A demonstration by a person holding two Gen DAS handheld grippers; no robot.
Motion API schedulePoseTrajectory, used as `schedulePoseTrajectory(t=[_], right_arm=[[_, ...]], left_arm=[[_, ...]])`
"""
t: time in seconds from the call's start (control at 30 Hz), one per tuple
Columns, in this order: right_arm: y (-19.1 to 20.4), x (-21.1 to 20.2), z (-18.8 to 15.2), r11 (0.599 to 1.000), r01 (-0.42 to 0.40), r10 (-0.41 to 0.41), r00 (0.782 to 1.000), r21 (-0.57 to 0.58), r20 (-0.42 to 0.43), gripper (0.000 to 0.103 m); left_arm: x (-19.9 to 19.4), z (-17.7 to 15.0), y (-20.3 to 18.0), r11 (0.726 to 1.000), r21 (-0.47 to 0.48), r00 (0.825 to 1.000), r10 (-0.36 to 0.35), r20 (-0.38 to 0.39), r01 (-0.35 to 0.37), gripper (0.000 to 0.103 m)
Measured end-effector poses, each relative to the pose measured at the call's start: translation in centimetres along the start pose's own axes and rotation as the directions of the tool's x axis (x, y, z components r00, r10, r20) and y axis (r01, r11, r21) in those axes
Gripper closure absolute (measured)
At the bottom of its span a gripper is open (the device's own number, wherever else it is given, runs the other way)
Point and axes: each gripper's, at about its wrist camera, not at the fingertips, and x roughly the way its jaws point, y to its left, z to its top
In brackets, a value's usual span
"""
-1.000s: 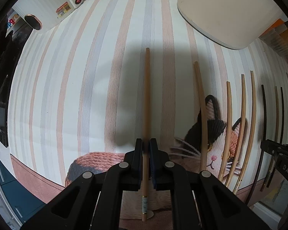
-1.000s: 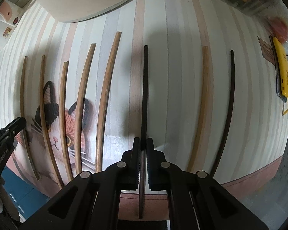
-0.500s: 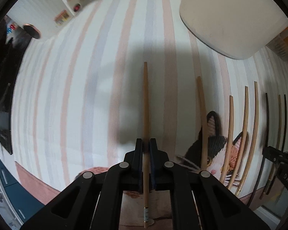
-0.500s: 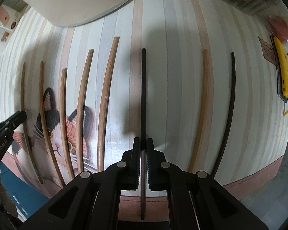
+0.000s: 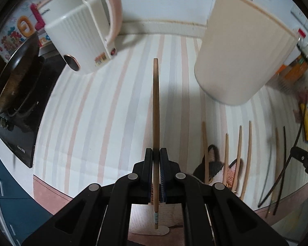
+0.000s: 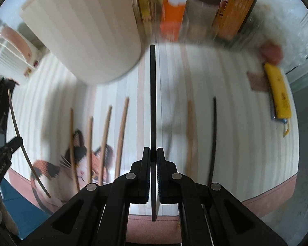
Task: Organize utensils
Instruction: 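Lift the wooden chopstick with the left tool while the right tool lifts the dark chopstick, then carry the left tool's chopstick above the holder while the right tool carries its chopstick there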
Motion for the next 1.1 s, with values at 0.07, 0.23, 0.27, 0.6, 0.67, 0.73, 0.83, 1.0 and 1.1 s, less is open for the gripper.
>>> schedulePoseTrajectory(t=[0.07,0.23,0.27,0.6,0.67,0.73,0.83,1.0,1.1], right_arm=[[0.3,-1.4,0.4,1.0,0.004,-0.004,0.999,0.002,0.053,0.098],[0.8,-3.7,1.4,1.0,-0.008,0.007,0.992,0.006,0.125,0.098],[0.9,-4.1,1.7,1.0,-0.012,0.011,0.991,0.005,0.137,0.098],[1.8,-8.7,3.8,1.0,-0.027,0.024,0.961,0.007,0.276,0.098],[2.1,-10.1,4.4,0.999,-0.034,0.03,0.952,0.008,0.304,0.098],[2.5,-11.4,5.2,0.999,-0.036,0.033,0.947,0.003,0.32,0.098],[2.7,-13.3,6.4,0.999,-0.05,0.049,0.939,-0.006,0.339,0.098],[2.8,-18.3,8.7,0.997,-0.064,0.072,0.902,-0.034,0.426,0.098],[2.8,-21.2,10.2,0.997,-0.064,0.079,0.877,-0.048,0.474,0.098]], left_arm=[[-1.0,0.1,0.4,1.0,-0.006,1.0,0.001,0.026,-0.001,0.099],[-3.2,1.1,1.2,1.0,-0.02,0.996,-0.02,0.083,0.022,0.099],[-3.6,1.4,1.3,0.999,-0.022,0.995,-0.027,0.096,0.029,0.099],[-9.2,4.2,1.0,0.997,-0.059,0.963,-0.04,0.266,0.058,0.099],[-10.7,4.8,0.7,0.996,-0.064,0.95,-0.039,0.311,0.062,0.099],[-12.1,5.5,0.4,0.995,-0.067,0.938,-0.043,0.344,0.071,0.099],[-14.5,7.0,-0.5,0.993,-0.064,0.917,-0.062,0.395,0.095,0.099],[-17.9,9.9,-1.6,0.988,-0.066,0.882,-0.095,0.462,0.141,0.099],[-19.2,12.2,-2.3,0.978,-0.078,0.864,-0.134,0.486,0.195,0.099]])
